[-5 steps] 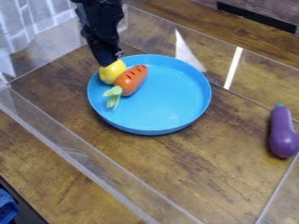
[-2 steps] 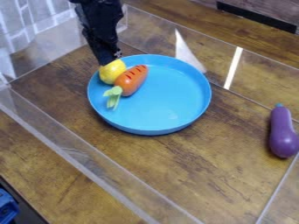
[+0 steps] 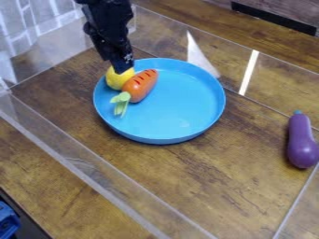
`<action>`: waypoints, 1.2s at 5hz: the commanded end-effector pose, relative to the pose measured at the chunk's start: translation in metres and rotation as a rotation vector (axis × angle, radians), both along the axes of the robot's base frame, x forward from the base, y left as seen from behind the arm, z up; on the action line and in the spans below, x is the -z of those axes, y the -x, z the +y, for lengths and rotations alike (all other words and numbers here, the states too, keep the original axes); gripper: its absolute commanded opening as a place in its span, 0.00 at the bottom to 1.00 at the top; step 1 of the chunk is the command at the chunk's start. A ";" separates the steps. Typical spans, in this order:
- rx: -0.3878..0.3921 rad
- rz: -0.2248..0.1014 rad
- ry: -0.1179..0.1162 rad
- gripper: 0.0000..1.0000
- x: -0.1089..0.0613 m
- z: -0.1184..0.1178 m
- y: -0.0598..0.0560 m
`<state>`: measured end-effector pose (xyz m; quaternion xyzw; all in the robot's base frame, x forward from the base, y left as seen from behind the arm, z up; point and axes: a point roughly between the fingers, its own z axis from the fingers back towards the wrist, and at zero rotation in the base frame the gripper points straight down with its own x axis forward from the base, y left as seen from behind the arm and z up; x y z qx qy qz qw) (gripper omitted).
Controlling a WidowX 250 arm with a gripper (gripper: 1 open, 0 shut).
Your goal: Move the carrot to the right side
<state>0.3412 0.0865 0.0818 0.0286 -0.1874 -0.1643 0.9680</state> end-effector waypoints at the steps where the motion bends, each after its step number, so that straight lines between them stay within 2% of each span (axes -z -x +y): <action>1: 0.037 -0.033 -0.008 1.00 -0.005 -0.010 -0.007; 2: 0.053 -0.025 -0.004 1.00 0.006 -0.014 -0.010; 4: 0.068 -0.009 -0.017 1.00 0.025 -0.017 -0.016; 5: 0.050 -0.034 -0.013 0.00 0.011 -0.014 -0.022; 6: 0.037 -0.060 -0.002 0.00 -0.004 -0.013 -0.025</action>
